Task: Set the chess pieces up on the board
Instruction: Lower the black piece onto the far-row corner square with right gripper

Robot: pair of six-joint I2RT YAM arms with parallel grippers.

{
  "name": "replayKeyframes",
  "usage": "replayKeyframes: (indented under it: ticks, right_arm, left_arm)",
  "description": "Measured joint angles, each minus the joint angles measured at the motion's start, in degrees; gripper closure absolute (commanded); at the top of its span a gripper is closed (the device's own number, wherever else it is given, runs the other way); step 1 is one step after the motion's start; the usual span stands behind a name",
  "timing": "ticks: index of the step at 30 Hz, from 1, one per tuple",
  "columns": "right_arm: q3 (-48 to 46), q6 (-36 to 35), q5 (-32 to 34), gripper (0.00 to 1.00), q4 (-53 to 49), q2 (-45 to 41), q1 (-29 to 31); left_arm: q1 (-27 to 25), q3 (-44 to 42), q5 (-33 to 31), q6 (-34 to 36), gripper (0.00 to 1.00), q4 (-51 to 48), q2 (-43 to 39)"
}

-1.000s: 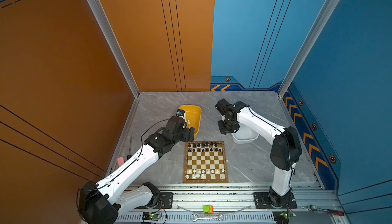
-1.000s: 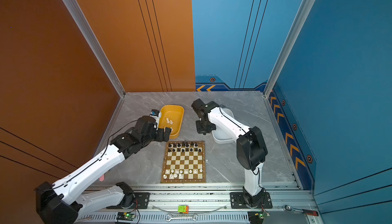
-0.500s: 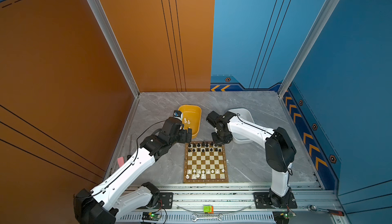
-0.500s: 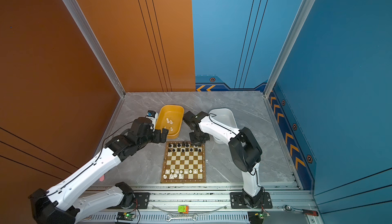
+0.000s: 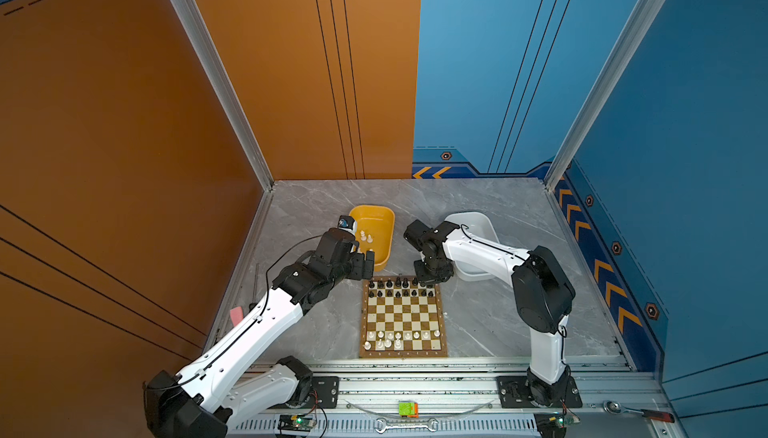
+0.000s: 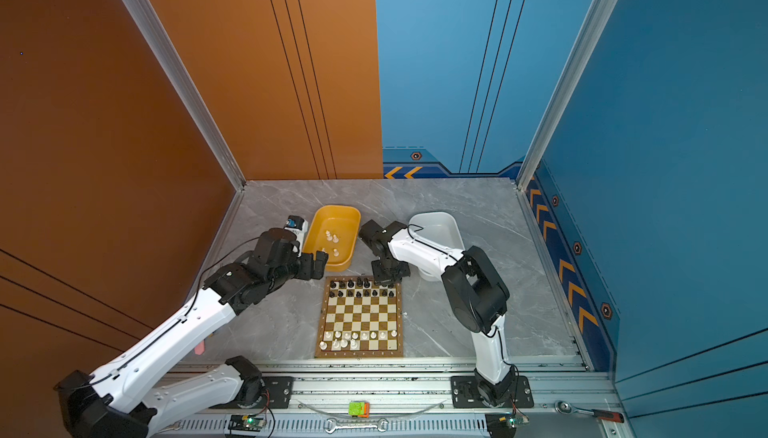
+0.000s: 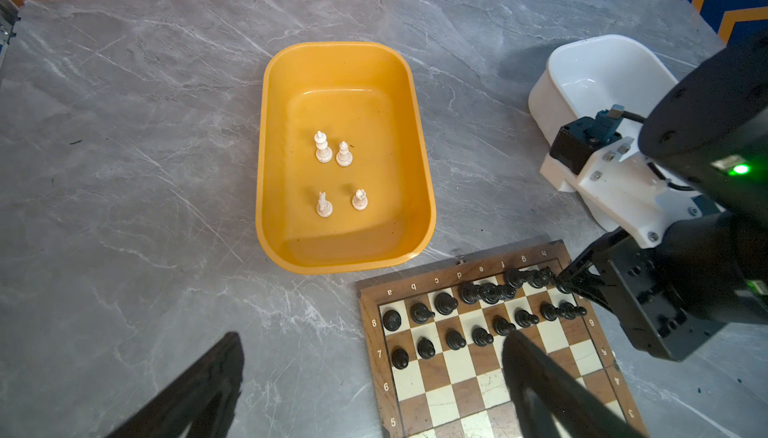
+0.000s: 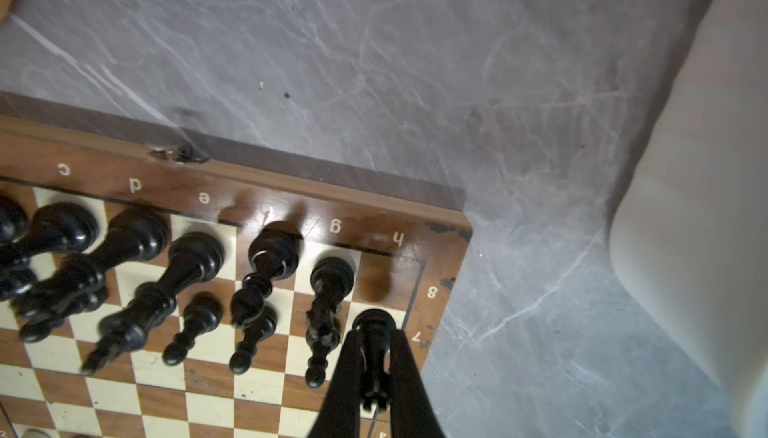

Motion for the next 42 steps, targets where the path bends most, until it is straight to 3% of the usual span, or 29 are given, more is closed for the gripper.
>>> replayKeyframes:
  ticks: [21, 42]
  right_arm:
    - [-0.46, -0.2, -1.33, 0.9, 0.85, 0.92, -1.53]
    - [2.6, -0.24, -1.55, 0.73, 0.63, 1.53, -1.53]
  left_arm:
    - [0.0, 0.22, 0.0, -0.02, 0.02, -0.31, 0.26]
    - [0.85, 0.31, 0.0, 0.02, 0.02, -0.26, 1.66]
